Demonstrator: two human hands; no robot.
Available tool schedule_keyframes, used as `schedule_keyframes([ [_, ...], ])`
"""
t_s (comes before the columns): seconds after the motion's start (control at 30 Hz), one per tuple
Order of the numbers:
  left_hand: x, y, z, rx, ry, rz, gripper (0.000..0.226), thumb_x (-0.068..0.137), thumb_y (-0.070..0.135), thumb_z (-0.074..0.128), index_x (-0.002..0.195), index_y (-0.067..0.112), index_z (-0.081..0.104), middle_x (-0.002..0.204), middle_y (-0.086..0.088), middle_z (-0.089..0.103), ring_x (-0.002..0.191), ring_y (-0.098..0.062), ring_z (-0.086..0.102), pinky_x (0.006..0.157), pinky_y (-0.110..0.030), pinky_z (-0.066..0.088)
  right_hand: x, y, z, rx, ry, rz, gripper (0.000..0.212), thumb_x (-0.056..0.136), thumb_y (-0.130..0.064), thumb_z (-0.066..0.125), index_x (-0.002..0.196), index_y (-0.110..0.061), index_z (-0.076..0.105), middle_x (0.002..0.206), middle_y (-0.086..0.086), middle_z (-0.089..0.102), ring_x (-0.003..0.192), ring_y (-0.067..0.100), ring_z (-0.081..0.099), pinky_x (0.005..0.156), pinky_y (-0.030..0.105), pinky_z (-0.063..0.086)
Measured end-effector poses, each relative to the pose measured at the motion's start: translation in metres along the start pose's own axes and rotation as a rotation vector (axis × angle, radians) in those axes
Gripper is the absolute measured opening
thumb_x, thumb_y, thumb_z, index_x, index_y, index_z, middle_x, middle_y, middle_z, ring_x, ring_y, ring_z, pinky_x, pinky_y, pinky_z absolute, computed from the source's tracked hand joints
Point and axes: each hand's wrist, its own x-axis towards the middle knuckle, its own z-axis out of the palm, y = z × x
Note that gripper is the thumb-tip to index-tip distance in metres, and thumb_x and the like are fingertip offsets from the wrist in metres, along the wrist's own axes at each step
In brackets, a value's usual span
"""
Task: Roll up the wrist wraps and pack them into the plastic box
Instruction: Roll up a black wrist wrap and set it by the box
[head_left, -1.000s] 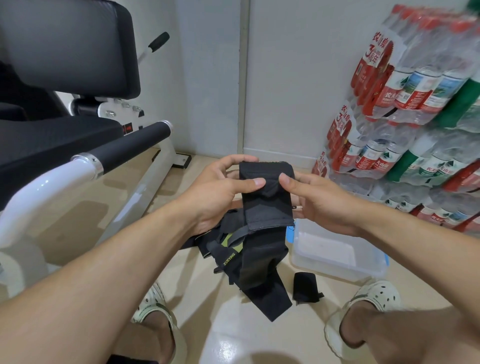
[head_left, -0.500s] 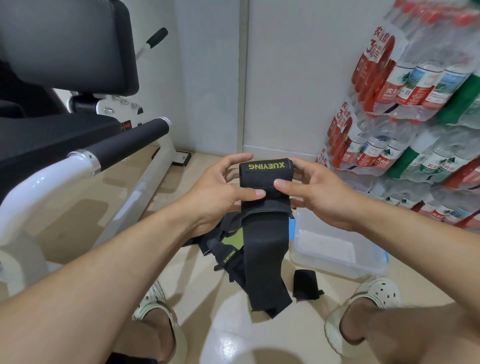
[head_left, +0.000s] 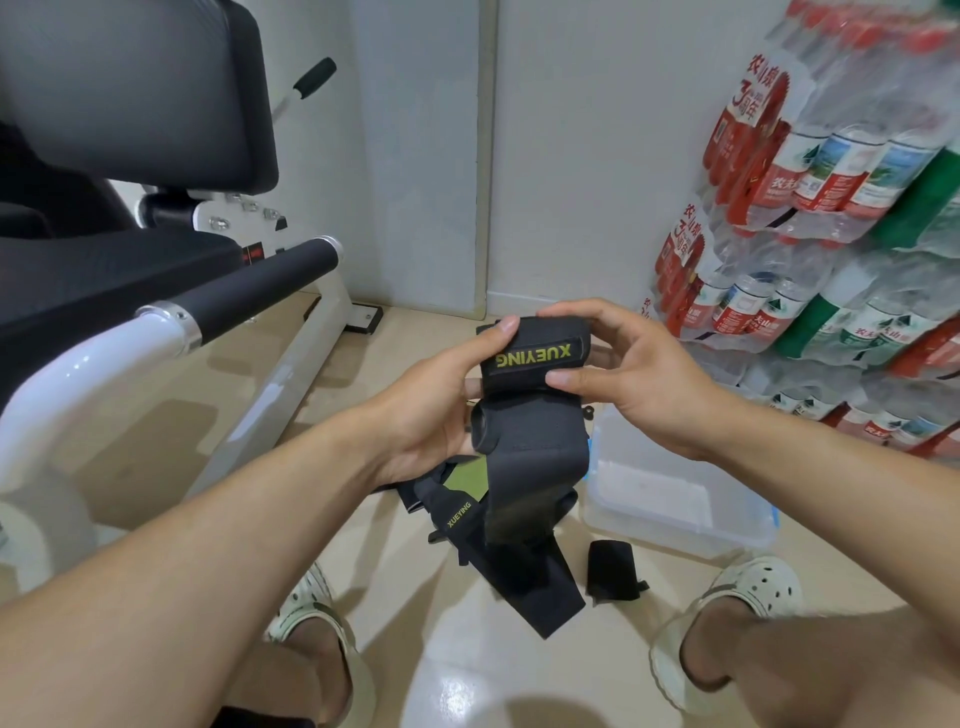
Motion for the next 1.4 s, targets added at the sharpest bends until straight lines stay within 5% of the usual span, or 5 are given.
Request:
schedule_keyframes([
  [0.37,0.004,0.001,0.003,0.073,0.086,0.09,0.056,0.083,0.032,0.074,0.132,0.007,0.063,0.112,-0.014,0.074,0.098,-0.027,0.071,0.087,-0.04,0.057,-0.001,-0.008,-0.016,-0.049,-0.061,0.064,0.065,0.073,0.007,0.08,0.124,-0.031,0.07,0.123,-0.001,0.074,0.117,0.017,0.068,0.098,0.035,0.054],
  [0.67,0.005,0.006,-0.002,0.013,0.101,0.214,0.066,0.071,0.013,0.081,0.132,0.006,0.058,0.112,-0.017,0.074,0.09,-0.028,0.073,0.07,-0.034,0.059,-0.009,-0.006,-0.019,0.156,-0.227,0.307,0.064,0.079,-0.054,0.071,0.136,-0.025,0.063,0.135,0.005,0.068,0.121,0.028,0.068,0.092,0.038,0.059],
  [0.97,0.004,0.001,0.0,0.155,0.125,0.234,0.056,0.074,-0.005,0.082,0.123,0.013,0.063,0.107,-0.014,0.076,0.08,-0.025,0.074,0.063,-0.03,0.057,-0.012,-0.009,-0.015,0.081,-0.198,0.354,0.053,0.087,-0.043,0.062,0.134,-0.019,0.063,0.124,0.008,0.073,0.111,0.028,0.072,0.093,0.043,0.058],
  [1.2,0.004,-0.001,-0.009,0.369,0.078,0.104,0.066,0.066,0.016,0.089,0.126,0.023,0.063,0.118,-0.002,0.073,0.099,-0.015,0.073,0.074,-0.027,0.056,-0.008,0.002,-0.017,-0.02,-0.174,0.318,0.054,0.083,-0.026,0.073,0.135,-0.022,0.061,0.13,0.002,0.07,0.117,0.024,0.069,0.091,0.044,0.058],
  [1.4,0.0,0.0,-0.013,0.278,0.067,0.029,0.056,0.073,0.047,0.077,0.121,0.019,0.067,0.099,0.003,0.072,0.076,-0.013,0.066,0.085,-0.031,0.053,-0.003,0.008,-0.022,-0.055,-0.12,0.247,0.059,0.08,-0.017,0.083,0.133,-0.032,0.061,0.14,0.0,0.061,0.123,0.027,0.065,0.093,0.06,0.057],
])
